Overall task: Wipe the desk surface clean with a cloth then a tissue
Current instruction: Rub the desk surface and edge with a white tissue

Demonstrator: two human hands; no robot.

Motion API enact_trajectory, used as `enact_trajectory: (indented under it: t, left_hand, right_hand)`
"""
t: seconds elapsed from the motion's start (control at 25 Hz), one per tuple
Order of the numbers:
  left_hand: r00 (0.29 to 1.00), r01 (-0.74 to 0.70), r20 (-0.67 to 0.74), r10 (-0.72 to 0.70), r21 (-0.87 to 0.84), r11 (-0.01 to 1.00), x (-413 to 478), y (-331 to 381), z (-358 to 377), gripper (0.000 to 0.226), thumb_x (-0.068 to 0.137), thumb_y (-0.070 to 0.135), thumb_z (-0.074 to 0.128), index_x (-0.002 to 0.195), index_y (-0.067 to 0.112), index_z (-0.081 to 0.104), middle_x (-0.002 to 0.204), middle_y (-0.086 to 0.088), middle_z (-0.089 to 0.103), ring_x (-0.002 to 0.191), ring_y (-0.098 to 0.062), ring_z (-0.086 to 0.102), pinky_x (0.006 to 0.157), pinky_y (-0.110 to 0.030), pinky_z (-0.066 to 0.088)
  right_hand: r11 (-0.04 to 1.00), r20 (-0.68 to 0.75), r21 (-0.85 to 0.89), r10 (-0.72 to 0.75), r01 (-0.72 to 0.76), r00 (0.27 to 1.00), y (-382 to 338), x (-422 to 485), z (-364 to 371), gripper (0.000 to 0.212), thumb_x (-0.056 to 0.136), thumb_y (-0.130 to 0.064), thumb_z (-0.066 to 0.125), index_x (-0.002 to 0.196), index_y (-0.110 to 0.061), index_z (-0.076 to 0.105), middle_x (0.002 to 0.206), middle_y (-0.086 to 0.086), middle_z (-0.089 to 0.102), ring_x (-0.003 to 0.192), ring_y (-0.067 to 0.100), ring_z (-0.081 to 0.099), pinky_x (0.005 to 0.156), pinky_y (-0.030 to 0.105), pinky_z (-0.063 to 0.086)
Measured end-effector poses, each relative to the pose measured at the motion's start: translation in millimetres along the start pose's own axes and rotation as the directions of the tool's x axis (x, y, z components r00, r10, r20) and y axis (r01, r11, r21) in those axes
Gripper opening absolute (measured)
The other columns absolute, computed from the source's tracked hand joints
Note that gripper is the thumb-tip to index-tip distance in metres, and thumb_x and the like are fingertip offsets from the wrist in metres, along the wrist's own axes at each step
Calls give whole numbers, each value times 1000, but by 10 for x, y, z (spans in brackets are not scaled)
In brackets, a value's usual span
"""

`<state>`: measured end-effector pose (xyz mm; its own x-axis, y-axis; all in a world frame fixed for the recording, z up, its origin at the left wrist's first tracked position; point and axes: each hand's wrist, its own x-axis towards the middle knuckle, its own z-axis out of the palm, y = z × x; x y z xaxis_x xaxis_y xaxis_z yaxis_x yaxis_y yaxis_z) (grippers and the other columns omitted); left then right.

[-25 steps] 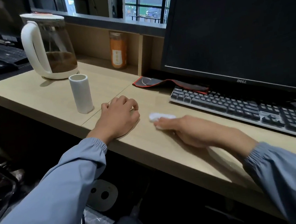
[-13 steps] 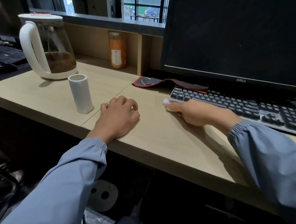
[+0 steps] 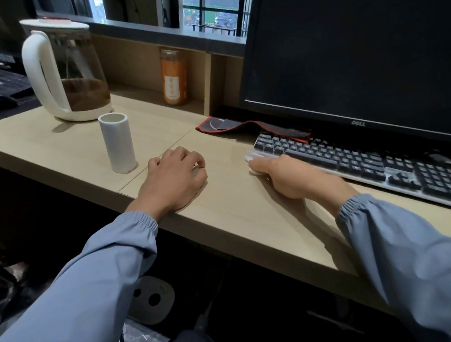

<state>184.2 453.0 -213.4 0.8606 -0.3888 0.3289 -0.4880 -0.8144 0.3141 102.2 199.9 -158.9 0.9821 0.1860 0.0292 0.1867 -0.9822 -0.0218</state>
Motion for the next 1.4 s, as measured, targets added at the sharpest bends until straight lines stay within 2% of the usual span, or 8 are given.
enact_trajectory:
  t: [0.16, 0.4, 0.6, 0.76, 0.84, 1.12, 1.28, 1.4]
  left_hand:
    - [1000, 2, -12, -2, -2, 1000, -4, 16, 5, 26, 98, 46, 40, 117, 39, 57, 126, 8, 51, 124, -17, 45, 106, -47, 29]
    - [1000, 3, -4, -3, -6, 1000, -16, 8, -5, 27, 99, 45, 40, 119, 39, 58, 129, 8, 52, 125, -17, 44, 108, -46, 28]
    - [1000, 3, -11, -3, -5, 1000, 4, 17, 8, 27, 98, 46, 41, 118, 38, 57, 126, 8, 52, 124, -17, 45, 108, -46, 28]
    - [1000, 11, -4, -11, 7, 1000, -4, 22, 8, 28, 98, 46, 41, 120, 39, 57, 129, 7, 52, 126, -18, 44, 110, -47, 28]
    - [1000, 20, -3, -20, 8, 1000, -8, 19, 8, 28, 98, 46, 42, 120, 39, 57, 129, 7, 52, 127, -19, 44, 110, -46, 28]
    - [999, 27, 17, -27, 18, 999, -23, 47, -19, 30, 99, 46, 41, 122, 38, 57, 132, 5, 52, 128, -20, 44, 110, -47, 28]
    - [1000, 23, 17, -24, 24, 999, -28, 55, -14, 29, 99, 45, 41, 122, 38, 57, 132, 5, 52, 127, -20, 44, 109, -47, 28]
    - [999, 29, 22, -29, 14, 999, -18, 68, -30, 30, 99, 44, 41, 122, 38, 58, 133, 4, 52, 128, -20, 44, 109, -47, 28]
  right_hand:
    - [999, -23, 46, -7, 8, 1000, -17, -96, 125, 52, 100, -5, 38, 144, -31, 50, 147, 3, 54, 125, 32, 57, 104, 47, 47]
    - [995, -97, -69, 59, -66, 994, 5, -6, 55, 42, 103, -11, 37, 134, -29, 59, 111, 12, 69, 98, 34, 67, 76, 34, 47]
    - [979, -160, 29, -195, 202, 968, -175, -318, 46, 37, 105, -18, 42, 136, -27, 60, 152, -14, 44, 128, 6, 50, 101, 16, 40]
    - [992, -204, -16, -123, 122, 971, -273, -307, 69, 24, 104, -19, 44, 110, -24, 67, 115, 6, 72, 96, 26, 70, 81, 38, 56]
    - [961, -172, 5, -271, 276, 947, -621, -515, 138, 18, 105, -24, 43, 99, -23, 61, 98, 2, 67, 83, 23, 66, 77, 40, 54]
    - [939, -274, 112, -286, 325, 918, -593, -429, 20, 22, 87, -8, 69, 99, -21, 82, 98, 3, 77, 90, 25, 70, 79, 37, 57]
    - [858, -202, 125, -469, 497, 860, -832, -634, 180, 23, 93, -17, 60, 106, -14, 79, 102, 6, 75, 93, 30, 65, 81, 38, 54]
    - [918, -278, 92, -349, 386, 895, -623, -450, 141, 16, 93, -16, 68, 102, -22, 79, 95, -4, 75, 87, 24, 60, 74, 36, 51]
